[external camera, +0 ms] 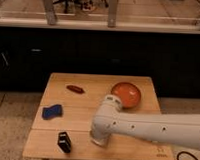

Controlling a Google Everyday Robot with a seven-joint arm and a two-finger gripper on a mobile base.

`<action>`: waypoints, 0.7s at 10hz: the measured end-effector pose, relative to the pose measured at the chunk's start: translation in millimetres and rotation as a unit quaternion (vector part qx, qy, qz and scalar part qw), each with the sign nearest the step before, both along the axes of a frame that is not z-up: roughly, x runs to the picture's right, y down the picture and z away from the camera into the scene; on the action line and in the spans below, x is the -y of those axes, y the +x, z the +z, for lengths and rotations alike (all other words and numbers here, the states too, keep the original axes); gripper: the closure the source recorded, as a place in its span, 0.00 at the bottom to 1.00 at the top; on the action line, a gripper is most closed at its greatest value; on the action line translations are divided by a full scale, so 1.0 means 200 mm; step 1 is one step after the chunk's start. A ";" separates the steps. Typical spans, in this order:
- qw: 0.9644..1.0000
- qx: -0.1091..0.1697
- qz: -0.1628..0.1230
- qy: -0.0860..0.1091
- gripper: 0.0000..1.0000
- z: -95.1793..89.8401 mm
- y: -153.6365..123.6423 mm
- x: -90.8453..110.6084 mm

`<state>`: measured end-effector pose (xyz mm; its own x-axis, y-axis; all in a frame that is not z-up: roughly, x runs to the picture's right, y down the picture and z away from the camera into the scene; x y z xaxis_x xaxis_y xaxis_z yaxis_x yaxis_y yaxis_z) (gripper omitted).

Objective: Knock the eraser over

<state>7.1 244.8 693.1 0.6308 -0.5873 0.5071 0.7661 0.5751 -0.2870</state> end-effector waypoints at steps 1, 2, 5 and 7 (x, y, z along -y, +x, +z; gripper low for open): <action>1.000 0.004 -0.004 -0.001 1.00 0.00 0.00 -0.02; 1.000 0.013 -0.012 -0.003 1.00 -0.01 -0.06 -0.03; 0.999 0.030 -0.029 -0.004 1.00 0.00 -0.18 -0.07; 0.998 0.041 -0.038 -0.004 1.00 0.00 -0.19 -0.10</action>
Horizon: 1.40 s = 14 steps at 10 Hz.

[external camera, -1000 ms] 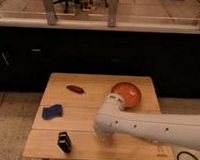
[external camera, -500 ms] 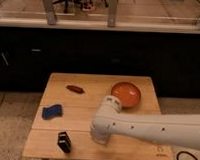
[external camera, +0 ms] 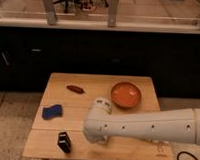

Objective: Knock the eraser over

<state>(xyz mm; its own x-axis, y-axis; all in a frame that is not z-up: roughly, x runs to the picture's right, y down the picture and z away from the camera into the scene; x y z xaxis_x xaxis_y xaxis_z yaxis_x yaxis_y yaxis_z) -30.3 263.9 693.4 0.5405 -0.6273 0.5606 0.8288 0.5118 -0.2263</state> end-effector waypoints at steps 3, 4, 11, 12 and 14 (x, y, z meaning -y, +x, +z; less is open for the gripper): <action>1.000 0.015 -0.010 0.001 1.00 -0.01 -0.12 -0.03; 1.000 0.017 -0.012 0.001 1.00 0.00 -0.13 -0.03; 0.999 0.031 -0.016 0.001 1.00 0.03 -0.29 -0.03; 0.999 0.032 -0.014 0.000 1.00 0.03 -0.30 -0.03; 0.999 0.038 -0.013 -0.002 1.00 0.04 -0.33 -0.04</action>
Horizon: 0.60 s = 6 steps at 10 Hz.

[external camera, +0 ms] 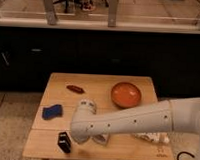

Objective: Knock the eraser over

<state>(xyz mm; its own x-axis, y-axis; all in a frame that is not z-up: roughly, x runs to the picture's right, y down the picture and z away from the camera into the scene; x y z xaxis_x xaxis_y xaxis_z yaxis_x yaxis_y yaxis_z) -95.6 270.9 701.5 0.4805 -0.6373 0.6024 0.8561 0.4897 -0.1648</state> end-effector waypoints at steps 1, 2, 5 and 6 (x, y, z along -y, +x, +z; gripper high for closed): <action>1.000 0.001 0.002 -0.001 1.00 0.01 -0.02 0.00; 1.000 0.002 0.004 -0.002 1.00 0.01 -0.05 -0.01; 1.000 0.006 0.008 -0.001 1.00 0.03 -0.06 -0.01; 1.000 0.008 0.009 0.000 1.00 0.03 -0.07 -0.01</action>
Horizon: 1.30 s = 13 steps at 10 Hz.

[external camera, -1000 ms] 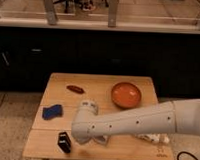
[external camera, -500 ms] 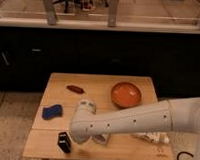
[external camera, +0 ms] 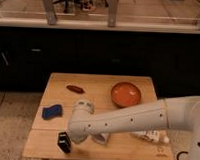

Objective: Knock the eraser over

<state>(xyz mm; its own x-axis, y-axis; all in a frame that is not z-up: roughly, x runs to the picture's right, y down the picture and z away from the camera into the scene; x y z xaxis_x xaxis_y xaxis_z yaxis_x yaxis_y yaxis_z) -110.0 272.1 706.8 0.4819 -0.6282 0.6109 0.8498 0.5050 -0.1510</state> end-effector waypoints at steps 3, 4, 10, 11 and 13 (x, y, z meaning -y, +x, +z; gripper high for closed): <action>1.000 0.002 0.005 0.003 1.00 0.01 -0.02 0.01; 1.000 0.003 0.006 0.004 1.00 0.01 -0.03 0.01; 1.000 0.014 0.006 0.013 1.00 0.03 -0.07 0.01; 1.000 0.015 0.006 0.015 1.00 0.03 -0.08 0.02; 1.000 0.019 0.005 0.018 1.00 0.03 -0.12 0.02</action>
